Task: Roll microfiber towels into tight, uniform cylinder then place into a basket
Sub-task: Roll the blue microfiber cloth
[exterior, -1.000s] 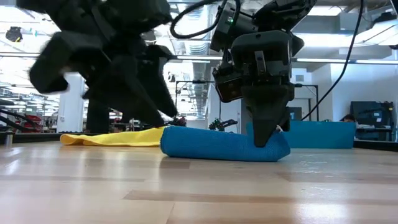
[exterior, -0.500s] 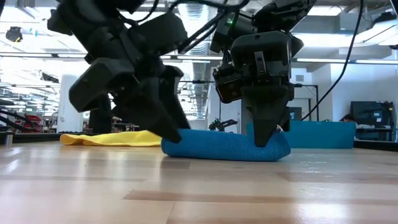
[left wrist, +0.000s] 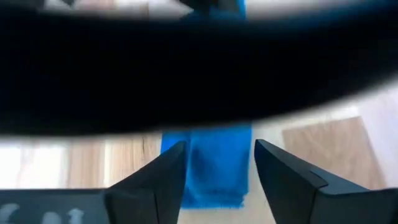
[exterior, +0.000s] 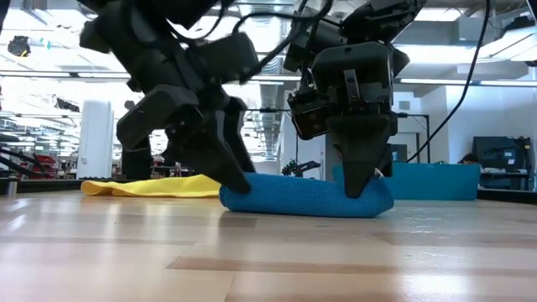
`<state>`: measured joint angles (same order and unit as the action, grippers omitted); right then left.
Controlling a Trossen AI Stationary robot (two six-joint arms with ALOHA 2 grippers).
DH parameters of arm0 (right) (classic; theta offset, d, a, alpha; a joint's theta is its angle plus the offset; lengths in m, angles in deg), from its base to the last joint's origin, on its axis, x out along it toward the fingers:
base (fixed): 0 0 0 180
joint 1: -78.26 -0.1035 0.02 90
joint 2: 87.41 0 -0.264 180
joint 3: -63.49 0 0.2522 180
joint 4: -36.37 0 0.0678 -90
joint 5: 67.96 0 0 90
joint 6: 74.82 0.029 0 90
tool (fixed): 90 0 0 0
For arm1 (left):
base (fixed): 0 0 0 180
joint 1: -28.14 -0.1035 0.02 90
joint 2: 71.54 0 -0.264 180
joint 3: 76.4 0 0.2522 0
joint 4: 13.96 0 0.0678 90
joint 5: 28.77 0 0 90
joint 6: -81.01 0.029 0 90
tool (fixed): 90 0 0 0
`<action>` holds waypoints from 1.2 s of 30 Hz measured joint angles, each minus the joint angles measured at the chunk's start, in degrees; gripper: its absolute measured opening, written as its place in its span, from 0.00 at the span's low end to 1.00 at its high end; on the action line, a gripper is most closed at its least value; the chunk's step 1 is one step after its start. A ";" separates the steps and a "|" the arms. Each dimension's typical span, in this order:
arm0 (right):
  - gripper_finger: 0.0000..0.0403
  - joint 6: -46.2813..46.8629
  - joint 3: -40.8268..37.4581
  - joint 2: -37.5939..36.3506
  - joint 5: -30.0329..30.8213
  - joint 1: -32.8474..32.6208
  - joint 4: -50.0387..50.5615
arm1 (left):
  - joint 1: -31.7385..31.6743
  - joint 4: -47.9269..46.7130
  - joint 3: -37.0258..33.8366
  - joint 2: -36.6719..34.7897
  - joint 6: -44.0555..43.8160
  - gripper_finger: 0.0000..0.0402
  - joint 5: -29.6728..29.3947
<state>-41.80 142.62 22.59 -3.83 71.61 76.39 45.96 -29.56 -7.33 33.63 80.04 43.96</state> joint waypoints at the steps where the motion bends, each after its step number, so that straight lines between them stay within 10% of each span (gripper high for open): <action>1: 0.06 -0.02 0.00 0.00 -0.53 0.00 0.05 | -0.75 -0.42 0.00 0.00 -0.56 0.42 1.30; 13: 0.05 -0.06 -0.04 0.02 -10.22 -2.13 -0.80 | -4.53 0.30 0.13 -0.11 -11.37 0.10 27.83; 36: 0.05 10.29 0.38 6.23 -12.83 -2.16 -7.14 | -2.75 -3.37 0.07 -0.17 -12.65 0.13 23.66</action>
<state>-31.52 142.99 28.82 -16.66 69.44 69.25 43.21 -32.93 -7.26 33.45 67.39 67.62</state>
